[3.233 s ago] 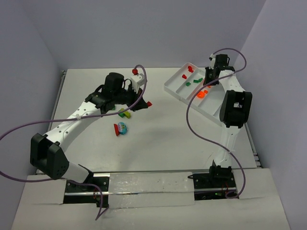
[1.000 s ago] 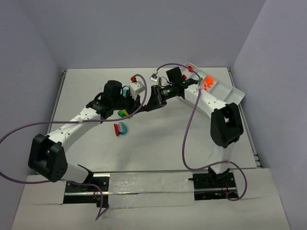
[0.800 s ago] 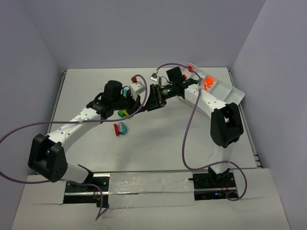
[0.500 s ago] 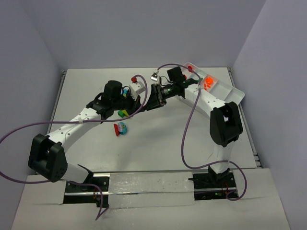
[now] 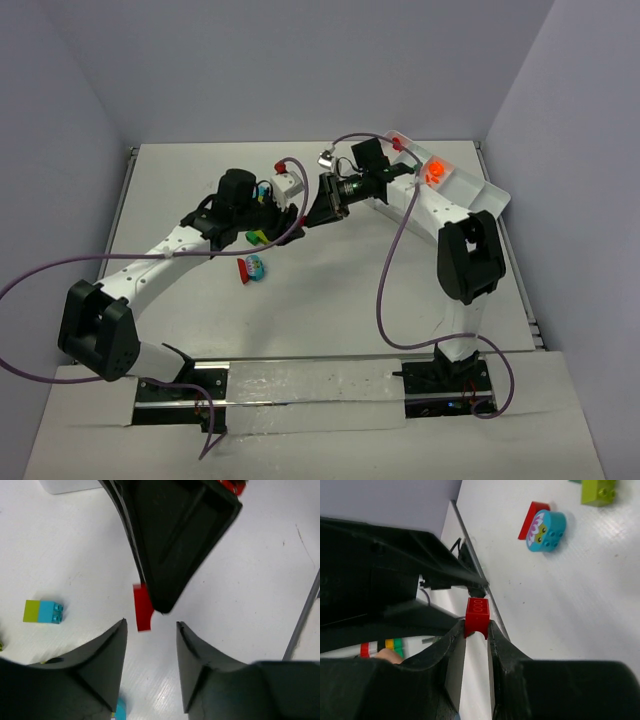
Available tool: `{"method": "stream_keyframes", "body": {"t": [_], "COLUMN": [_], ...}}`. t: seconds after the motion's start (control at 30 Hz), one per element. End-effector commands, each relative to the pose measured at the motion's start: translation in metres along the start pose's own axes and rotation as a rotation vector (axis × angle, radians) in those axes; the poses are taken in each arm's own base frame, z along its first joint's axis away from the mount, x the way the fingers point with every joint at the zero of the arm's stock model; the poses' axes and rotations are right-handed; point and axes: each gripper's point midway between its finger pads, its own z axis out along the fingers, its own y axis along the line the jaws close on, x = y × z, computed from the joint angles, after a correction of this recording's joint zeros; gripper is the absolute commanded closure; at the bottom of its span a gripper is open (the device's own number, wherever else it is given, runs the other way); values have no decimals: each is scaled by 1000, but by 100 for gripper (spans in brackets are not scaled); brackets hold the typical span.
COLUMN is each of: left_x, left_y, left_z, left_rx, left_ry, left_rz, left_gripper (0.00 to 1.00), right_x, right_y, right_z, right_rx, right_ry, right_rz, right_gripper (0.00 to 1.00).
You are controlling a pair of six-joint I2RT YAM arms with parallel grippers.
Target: Sort the legos into containers by color
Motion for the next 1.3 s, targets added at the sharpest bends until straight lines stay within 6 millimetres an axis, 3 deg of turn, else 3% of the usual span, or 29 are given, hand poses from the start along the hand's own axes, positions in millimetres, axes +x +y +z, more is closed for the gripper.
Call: {"method": "stream_keyframes", "body": {"t": [0.0,0.03,0.2,0.3,0.37,0.4,0.47,0.53,0.6,0.77,0.97,1.1,1.2,1.27], "left_x": [-11,-11,-18,-24,-22,-22,-19,-25,-30,-20,3,22,40,48], "left_y": [-7,-6,12,38,52,53,67,75,86,109,140,142,145,146], "left_z": [-9,-12,-30,-46,-52,-52,-58,-61,-66,-67,-78,-75,-73,-73], "left_rx": [6,5,-54,-141,-168,-169,-172,-188,-228,-338,-427,-414,-423,-424], "left_ry": [-37,-38,-57,-72,-64,-64,-62,-98,-147,-100,-32,27,83,110], "left_rz": [-13,-20,-67,-138,-227,-231,-300,-319,-336,-410,-450,-465,-460,-446], "left_gripper": [6,1,1,1,1,1,1,1,1,1,1,1,1,1], "right_x": [-36,-41,-88,-133,-160,-161,-187,-199,-212,-232,-240,-240,-240,-240], "right_y": [-8,-11,-49,-94,-107,-126,-145,-170,-177,-207,-232,-242,-241,-240], "right_z": [-28,-34,-82,-126,-150,-157,-185,-202,-213,-210,-201,-201,-201,-200], "right_rx": [44,66,268,535,654,709,836,930,965,962,955,965,959,956], "right_ry": [-113,-132,-279,-394,-456,-459,-530,-566,-607,-622,-625,-624,-632,-633], "right_rz": [-80,-82,-144,-182,-226,-200,-221,-224,-234,-236,-224,-217,-213,-211], "right_gripper": [100,100,100,100,100,100,100,100,100,100,95,74,48,41]}}
